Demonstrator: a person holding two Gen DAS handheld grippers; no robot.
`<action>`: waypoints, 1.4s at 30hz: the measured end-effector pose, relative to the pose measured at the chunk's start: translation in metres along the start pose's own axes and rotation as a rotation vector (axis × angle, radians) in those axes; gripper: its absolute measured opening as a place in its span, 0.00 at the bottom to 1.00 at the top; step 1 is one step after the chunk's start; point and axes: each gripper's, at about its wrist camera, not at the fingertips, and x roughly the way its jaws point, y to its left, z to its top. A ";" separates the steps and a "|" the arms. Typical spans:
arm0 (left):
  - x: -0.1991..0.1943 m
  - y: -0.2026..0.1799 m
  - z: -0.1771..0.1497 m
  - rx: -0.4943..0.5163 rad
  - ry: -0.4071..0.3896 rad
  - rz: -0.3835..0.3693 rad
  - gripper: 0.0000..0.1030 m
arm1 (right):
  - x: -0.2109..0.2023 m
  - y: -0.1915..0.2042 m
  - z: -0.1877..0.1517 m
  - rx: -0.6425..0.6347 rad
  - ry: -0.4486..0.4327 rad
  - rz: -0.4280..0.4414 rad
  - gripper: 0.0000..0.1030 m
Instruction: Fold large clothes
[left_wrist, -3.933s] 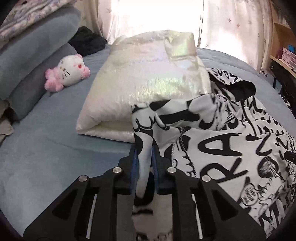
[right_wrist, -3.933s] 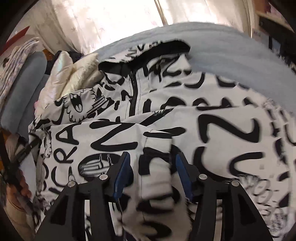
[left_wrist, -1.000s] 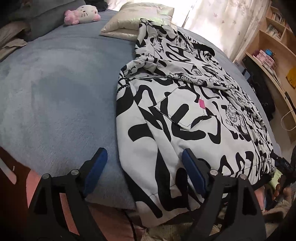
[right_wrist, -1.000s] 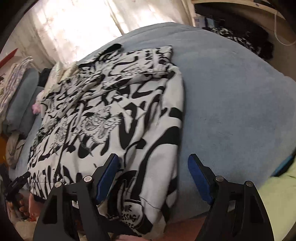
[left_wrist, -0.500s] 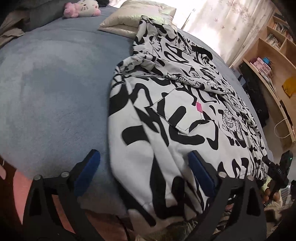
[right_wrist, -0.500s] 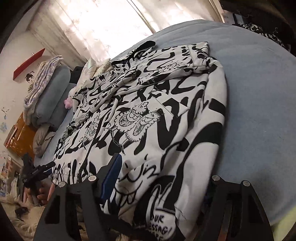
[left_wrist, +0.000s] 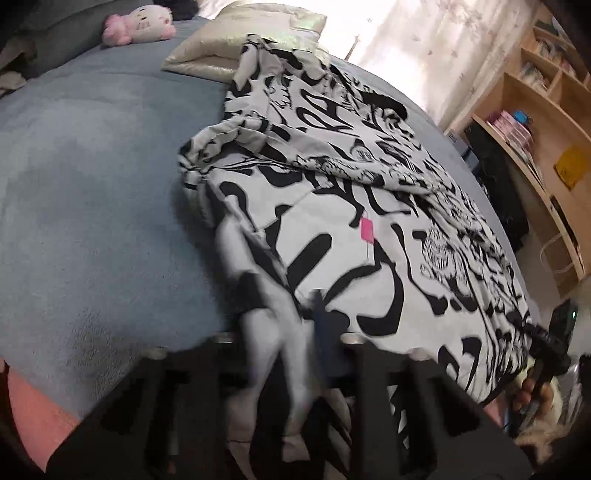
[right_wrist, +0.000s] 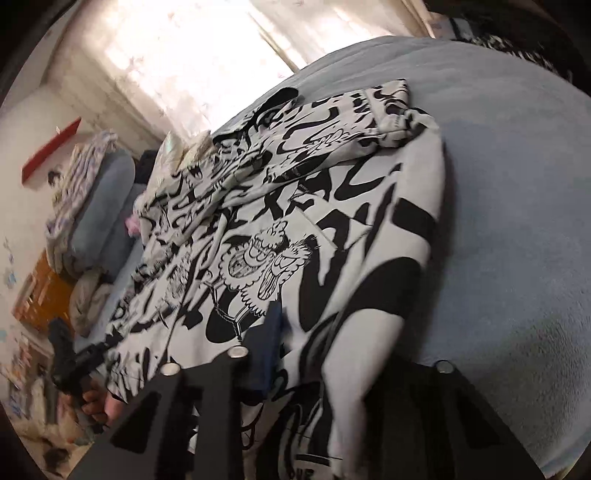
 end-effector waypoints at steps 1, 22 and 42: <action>-0.001 -0.001 0.002 -0.011 0.001 0.004 0.10 | -0.001 0.003 0.001 -0.006 -0.005 -0.007 0.19; -0.108 -0.008 -0.003 0.023 -0.034 -0.090 0.03 | -0.088 0.044 0.011 -0.101 -0.030 -0.034 0.09; -0.074 -0.007 0.105 -0.241 -0.109 -0.262 0.03 | -0.063 0.052 0.119 0.085 -0.091 0.113 0.10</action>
